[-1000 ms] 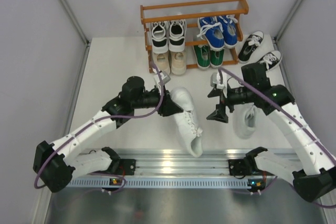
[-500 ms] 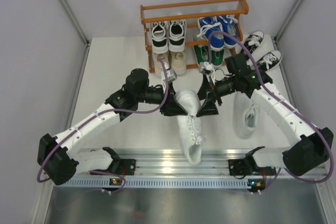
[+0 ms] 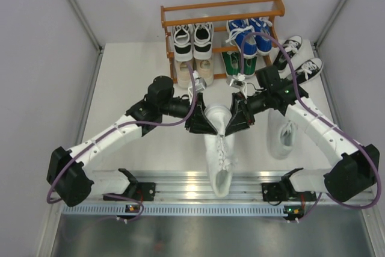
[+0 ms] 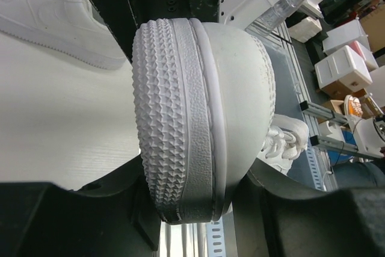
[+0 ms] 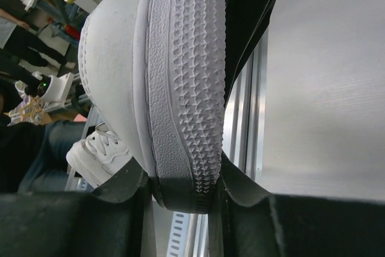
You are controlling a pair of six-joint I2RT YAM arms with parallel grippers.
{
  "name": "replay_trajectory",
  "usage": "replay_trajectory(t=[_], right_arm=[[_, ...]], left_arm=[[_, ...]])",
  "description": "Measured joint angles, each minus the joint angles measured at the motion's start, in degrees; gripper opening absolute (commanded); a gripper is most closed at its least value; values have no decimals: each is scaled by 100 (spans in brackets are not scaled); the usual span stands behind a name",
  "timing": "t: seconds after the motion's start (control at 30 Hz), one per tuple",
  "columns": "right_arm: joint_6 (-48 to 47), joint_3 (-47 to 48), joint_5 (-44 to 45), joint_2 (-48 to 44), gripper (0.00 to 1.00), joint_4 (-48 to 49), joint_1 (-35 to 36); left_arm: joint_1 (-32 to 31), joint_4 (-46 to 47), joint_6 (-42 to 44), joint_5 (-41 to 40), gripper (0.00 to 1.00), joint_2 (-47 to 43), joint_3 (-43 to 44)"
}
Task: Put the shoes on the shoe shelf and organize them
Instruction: Pick up the shoe at the center of the board.
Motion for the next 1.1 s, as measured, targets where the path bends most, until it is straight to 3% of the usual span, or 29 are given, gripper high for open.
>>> replay_trajectory(t=[0.03,0.07,0.13,0.17,0.2,0.3,0.5,0.7,0.87,1.1], right_arm=[[13,-28,-42,0,0,42,0],[63,-63,-101,-4,0,109,-2],[146,-166,-184,-68,0,262,-4],[225,-236,-203,-116,0,407,-7],[289,-328,-232,-179,0,557,-15],[688,-608,-262,-372,0,1335,-160],[1537,-855,-310,-769,0,2398,-776],[2450,-826,-24,-737,0,3062,-1414],[3233,-560,363,-195,0,3279,-1668],[3976,-533,758,181,0,3497,-1862]], left_arm=[[-7,42,-76,26,18,-2,0],[-13,70,-144,35,32,-13,0],[-15,98,-201,-9,48,-70,-46],[-31,146,-219,-59,65,-133,-105],[-48,199,-225,-120,74,-210,-166],[-168,356,-203,-767,87,-520,-273],[-186,396,-24,-2044,90,-1644,-522],[-190,345,-74,-2487,91,-2588,-1394],[-216,229,-199,-2885,91,-2684,-1915],[-337,175,-192,-3569,89,-2647,-1969]])
